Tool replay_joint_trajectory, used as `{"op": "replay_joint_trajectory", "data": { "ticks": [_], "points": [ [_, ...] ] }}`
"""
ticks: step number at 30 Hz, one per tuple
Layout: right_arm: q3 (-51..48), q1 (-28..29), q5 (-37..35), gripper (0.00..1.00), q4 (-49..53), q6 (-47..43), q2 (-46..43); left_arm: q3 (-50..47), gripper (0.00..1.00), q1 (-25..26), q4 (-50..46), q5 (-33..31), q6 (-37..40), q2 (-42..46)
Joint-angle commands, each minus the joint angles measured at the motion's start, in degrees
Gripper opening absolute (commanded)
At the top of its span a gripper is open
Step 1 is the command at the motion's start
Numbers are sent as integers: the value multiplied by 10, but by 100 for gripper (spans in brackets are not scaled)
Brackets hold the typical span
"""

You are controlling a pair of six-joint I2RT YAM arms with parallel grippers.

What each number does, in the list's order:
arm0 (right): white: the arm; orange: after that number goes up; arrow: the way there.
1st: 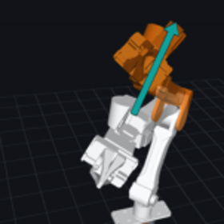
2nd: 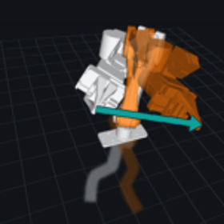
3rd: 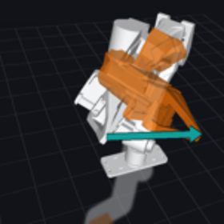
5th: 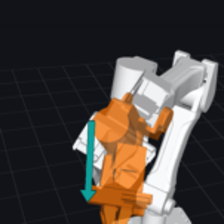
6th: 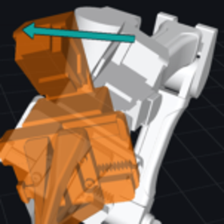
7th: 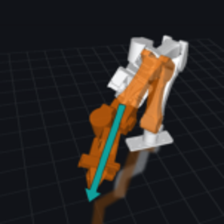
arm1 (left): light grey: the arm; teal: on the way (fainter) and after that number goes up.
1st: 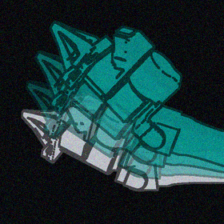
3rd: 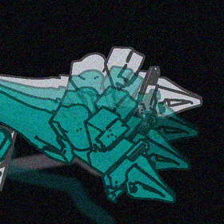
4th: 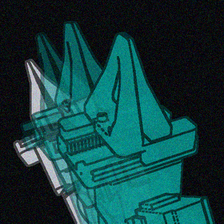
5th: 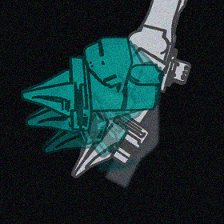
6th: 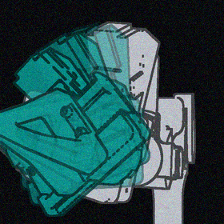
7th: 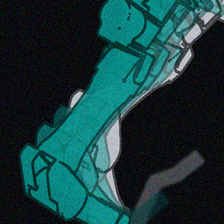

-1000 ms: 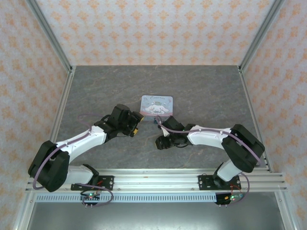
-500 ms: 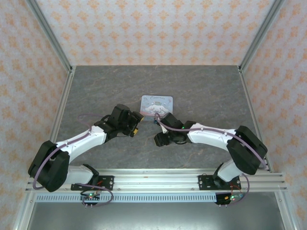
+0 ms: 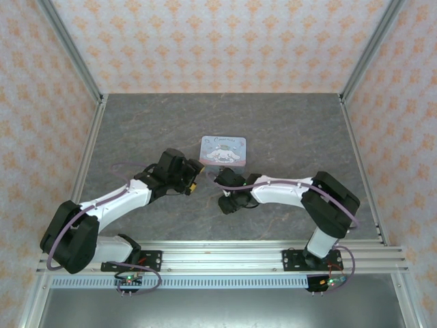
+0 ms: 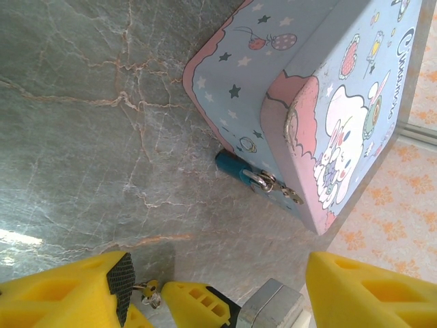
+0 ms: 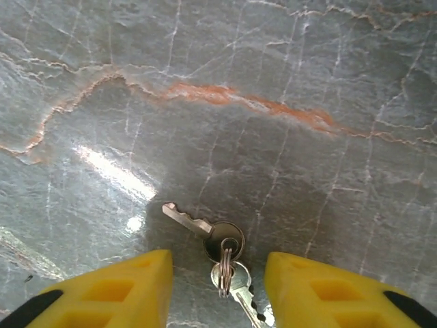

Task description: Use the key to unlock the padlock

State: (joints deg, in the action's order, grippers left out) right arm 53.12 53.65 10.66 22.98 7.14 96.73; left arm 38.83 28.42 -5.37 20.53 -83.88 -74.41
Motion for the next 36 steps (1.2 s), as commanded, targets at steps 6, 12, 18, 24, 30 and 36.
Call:
{"op": "replay_joint_trajectory", "data": {
  "ticks": [6,12,18,24,30,36],
  "points": [
    [-9,1,-28,11,-9,5,49,-7,68,-7,-3,-4,11,-6],
    [-41,-11,2,0,-56,26,18,-7,69,-6,-6,-2,14,-5],
    [-72,-36,59,0,-98,59,-54,-8,68,-6,-8,-2,18,-4],
    [-84,-48,77,0,-116,79,-80,-9,68,-4,-6,3,19,-10],
    [-93,-56,101,0,-140,107,-96,-5,68,4,-1,6,21,-22],
    [-100,-65,119,0,-162,137,-109,2,68,24,14,9,19,-46]
  ]
}}
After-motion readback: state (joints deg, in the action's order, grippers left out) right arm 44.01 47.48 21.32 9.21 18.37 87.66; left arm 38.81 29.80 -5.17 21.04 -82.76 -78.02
